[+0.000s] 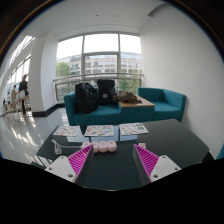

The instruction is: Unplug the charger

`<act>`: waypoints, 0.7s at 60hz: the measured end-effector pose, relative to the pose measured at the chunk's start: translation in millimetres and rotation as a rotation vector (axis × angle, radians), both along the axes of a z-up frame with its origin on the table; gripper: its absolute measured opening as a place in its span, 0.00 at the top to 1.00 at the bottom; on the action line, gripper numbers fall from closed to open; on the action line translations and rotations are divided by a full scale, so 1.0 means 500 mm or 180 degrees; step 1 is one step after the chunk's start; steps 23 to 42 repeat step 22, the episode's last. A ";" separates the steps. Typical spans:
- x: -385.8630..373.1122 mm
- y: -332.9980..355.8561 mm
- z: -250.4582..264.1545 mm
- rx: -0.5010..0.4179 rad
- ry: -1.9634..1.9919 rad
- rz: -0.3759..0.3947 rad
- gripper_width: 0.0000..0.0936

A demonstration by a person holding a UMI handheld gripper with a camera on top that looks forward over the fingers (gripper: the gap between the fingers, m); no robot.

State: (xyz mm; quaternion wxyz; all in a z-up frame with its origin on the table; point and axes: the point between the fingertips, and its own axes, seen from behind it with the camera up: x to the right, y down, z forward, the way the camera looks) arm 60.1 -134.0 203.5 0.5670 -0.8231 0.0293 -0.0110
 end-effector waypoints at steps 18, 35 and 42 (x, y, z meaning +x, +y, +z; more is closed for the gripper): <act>-0.004 -0.018 -0.016 -0.0061 -0.0013 0.0023 0.16; -0.003 -0.018 -0.020 -0.0077 -0.0025 0.0034 0.16; -0.003 -0.018 -0.020 -0.0077 -0.0025 0.0034 0.16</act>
